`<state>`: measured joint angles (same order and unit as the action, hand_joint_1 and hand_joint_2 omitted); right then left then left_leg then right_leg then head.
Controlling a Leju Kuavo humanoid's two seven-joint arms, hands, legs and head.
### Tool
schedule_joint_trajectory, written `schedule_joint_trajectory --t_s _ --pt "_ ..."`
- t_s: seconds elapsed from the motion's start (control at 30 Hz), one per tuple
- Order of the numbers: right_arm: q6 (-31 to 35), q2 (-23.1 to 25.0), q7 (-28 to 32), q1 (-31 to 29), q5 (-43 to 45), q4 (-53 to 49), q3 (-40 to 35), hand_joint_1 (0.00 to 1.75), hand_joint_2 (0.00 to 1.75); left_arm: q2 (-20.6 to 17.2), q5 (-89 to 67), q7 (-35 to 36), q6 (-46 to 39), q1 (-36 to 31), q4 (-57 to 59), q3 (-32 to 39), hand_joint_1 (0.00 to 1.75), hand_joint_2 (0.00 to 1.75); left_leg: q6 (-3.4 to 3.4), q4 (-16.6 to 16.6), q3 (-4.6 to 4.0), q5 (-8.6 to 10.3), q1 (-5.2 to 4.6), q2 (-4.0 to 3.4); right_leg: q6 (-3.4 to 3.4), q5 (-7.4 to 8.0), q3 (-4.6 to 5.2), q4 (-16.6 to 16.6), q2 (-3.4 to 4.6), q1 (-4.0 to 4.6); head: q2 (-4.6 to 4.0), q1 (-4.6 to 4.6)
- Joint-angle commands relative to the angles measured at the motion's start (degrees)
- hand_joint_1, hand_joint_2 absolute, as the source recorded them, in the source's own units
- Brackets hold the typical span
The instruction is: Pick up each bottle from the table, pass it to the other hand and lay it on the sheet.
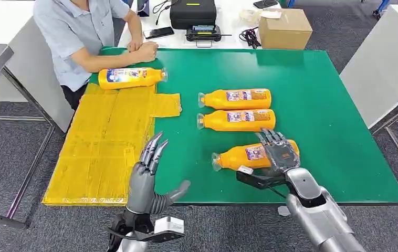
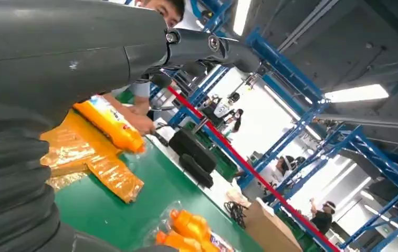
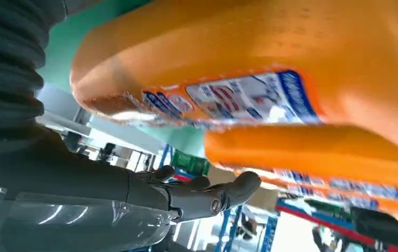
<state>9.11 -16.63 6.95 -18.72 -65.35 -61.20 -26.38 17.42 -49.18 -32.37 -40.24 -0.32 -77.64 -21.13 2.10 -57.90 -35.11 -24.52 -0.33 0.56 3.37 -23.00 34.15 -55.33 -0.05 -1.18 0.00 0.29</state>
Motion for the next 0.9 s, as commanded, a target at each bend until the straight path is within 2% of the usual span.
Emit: schedule_joint_trajectory --t_s 0.03,0.33,0.47,0.5,0.57,0.9 --pt "0.49 -1.68 -0.22 -1.38 0.78 -0.1 -3.22 0.0 1.75 -1.59 0.53 1.26 0.24 0.28 2.41 -3.83 0.0 1.75 -0.09 0.05 0.26 -0.1 0.0 -0.11 -0.12 -0.08 -0.23 0.04 0.07 0.01 0.0 0.02" --pt "0.49 -1.68 -0.22 -1.38 0.78 -0.1 -3.22 0.0 1.75 -1.59 0.53 1.26 0.24 0.28 2.41 -3.83 0.0 1.75 -0.08 0.04 0.21 -0.07 0.01 -0.08 -0.11 -0.05 -0.18 0.04 0.04 0.02 0.0 0.02" --pt "-2.38 -3.71 -0.73 -0.99 1.76 -0.9 -3.82 0.0 1.75 -2.65 2.0 2.22 0.24 0.45 1.97 -5.31 0.0 1.75 -0.19 0.03 0.56 -0.23 0.06 -0.15 -0.24 -0.2 -0.52 0.03 0.08 0.09 0.0 0.02" --pt "-2.76 -4.23 -0.56 -0.66 2.33 -1.5 -3.8 0.0 1.75 -2.62 1.96 2.12 0.24 0.59 1.87 -5.24 0.0 1.75 -0.09 0.05 0.24 -0.09 0.01 -0.04 -0.12 -0.08 -0.23 0.04 0.0 0.03 0.0 0.04" --pt "-2.81 -4.94 -0.44 -0.05 2.56 -2.53 -3.89 0.0 1.75 -2.5 1.58 2.18 0.24 0.76 1.77 -4.81 0.0 1.75 -0.07 0.05 0.17 -0.05 0.0 -0.03 -0.09 -0.05 -0.15 0.04 0.0 0.01 0.0 0.02" --pt "-3.75 -6.73 -2.21 0.09 2.4 -1.49 -2.99 0.0 1.75 -2.31 0.4 1.29 0.24 1.38 1.41 -4.43 0.0 1.75 -0.12 0.0 0.32 -0.15 0.03 -0.1 -0.17 -0.12 -0.29 0.0 0.06 0.05 0.0 0.02"
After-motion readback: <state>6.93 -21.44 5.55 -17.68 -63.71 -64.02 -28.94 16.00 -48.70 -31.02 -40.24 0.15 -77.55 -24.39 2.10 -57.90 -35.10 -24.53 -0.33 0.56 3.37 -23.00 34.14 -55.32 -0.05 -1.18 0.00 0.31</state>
